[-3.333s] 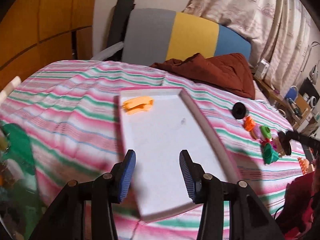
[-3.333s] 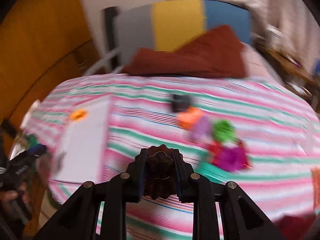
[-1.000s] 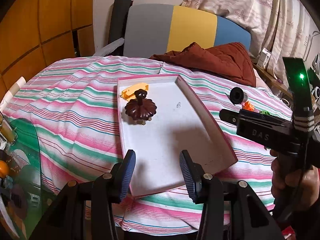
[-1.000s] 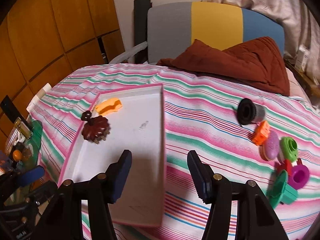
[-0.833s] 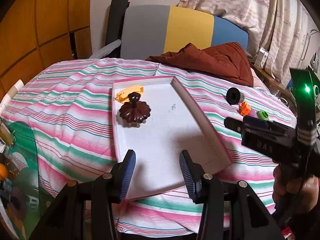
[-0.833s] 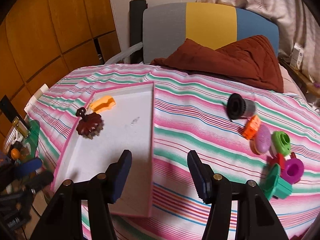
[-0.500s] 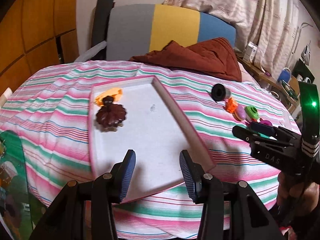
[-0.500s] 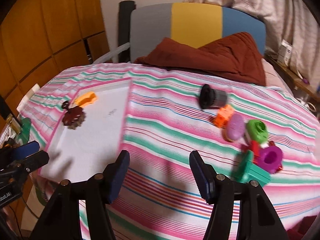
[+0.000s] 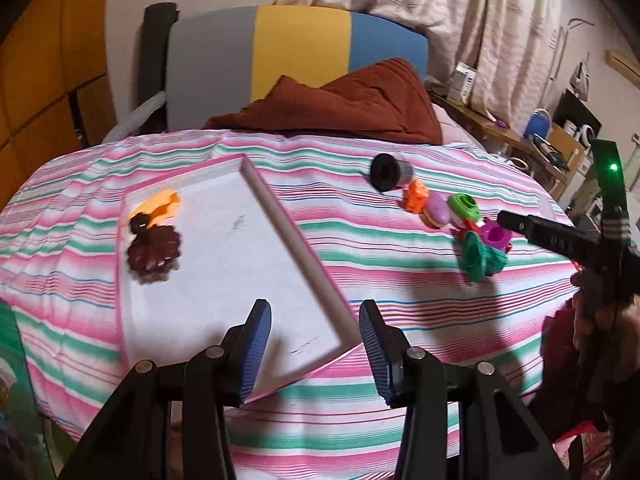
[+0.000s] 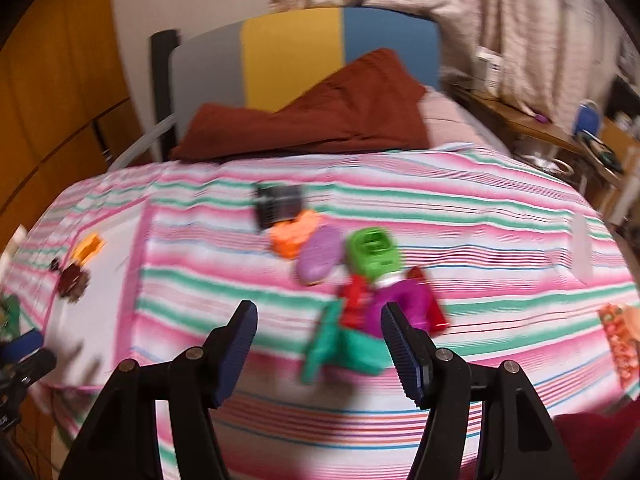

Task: Organize rigid objects
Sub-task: 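Move both grippers back from the tray to the toy pile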

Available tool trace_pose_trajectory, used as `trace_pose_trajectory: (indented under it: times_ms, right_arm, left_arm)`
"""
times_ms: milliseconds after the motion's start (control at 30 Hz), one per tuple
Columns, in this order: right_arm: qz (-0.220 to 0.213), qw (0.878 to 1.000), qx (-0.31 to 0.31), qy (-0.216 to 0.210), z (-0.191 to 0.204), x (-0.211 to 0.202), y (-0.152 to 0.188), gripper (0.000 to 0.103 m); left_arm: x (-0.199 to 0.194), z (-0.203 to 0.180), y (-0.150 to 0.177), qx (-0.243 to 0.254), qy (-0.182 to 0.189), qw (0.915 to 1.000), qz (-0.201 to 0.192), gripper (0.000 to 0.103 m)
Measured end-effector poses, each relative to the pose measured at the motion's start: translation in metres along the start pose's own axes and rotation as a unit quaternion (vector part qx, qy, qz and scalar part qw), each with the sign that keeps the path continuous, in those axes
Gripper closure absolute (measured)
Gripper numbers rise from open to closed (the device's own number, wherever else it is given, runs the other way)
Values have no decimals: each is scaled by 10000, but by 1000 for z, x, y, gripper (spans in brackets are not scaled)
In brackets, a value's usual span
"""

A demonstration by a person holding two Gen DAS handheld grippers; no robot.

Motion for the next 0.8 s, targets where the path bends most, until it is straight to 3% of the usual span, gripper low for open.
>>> trace_pose_trajectory:
  times_ms: [167,300,567,667,800]
  right_arm:
    - [-101,9967,503,636,-59,3,-4,37]
    - [-87,9888,1204,876,-96,5,0,37]
    - [-144,9845,1670,513,-104,6,3,28]
    - [-183,9797,1948,438,-110,4,5,28]
    - [-195,9723,2307,323,-121,5,8,28]
  left_arm:
    - [9,-23,-4,143,338,9993,106,57]
    - [19,-47,-6,340,544,9978,169,57]
    - [59,-101,-6,590,1034,9913,557,57]
    - [77,-116,-7,514,1233,9882,753,44]
    - [102,-143,-9,458,1476,9836,935,41]
Point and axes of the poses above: each gripper's, at about its wrist camera, not at the fingertips, and x roughly the way its jaws point, z to its left, y to its underside, the point moved 1 cm from there along x, roughly the way its jaws point, and after that the axes turned 7 degrees about -z, right-handed, at the moved point
